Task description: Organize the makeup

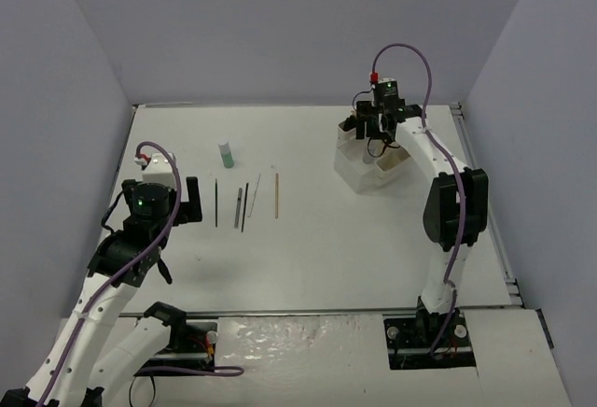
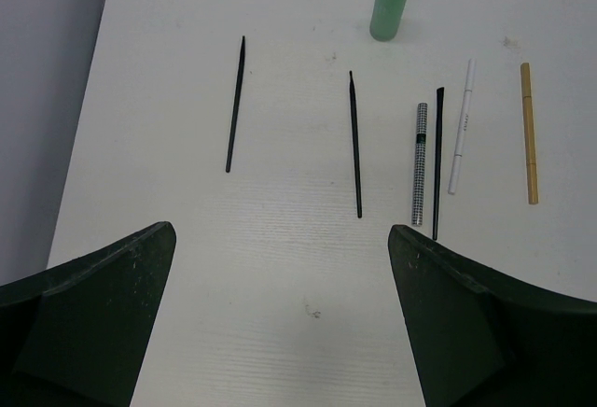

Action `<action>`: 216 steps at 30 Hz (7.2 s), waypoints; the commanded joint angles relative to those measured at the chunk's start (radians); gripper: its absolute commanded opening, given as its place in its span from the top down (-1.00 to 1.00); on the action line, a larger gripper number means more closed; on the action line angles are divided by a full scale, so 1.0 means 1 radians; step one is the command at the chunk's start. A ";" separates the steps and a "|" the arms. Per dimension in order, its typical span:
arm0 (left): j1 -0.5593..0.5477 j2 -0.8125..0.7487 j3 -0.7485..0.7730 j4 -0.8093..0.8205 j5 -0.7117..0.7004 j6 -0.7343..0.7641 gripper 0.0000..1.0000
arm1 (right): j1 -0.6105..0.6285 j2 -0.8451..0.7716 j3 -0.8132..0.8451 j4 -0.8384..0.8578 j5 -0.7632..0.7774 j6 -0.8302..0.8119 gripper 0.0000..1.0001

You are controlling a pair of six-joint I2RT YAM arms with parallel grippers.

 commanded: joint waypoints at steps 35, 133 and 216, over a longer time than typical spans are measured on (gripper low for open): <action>0.102 1.123 0.539 0.603 0.167 -0.123 -0.72 | 0.001 -1.077 -0.631 0.119 -0.125 0.019 -1.00; -0.422 0.551 0.367 0.305 0.016 -0.167 -0.94 | 0.226 -0.810 -0.555 0.027 -0.131 -0.020 -1.00; 0.059 0.028 0.040 0.052 0.109 -0.028 -0.94 | 0.036 -0.108 0.041 -0.072 -0.107 0.036 1.00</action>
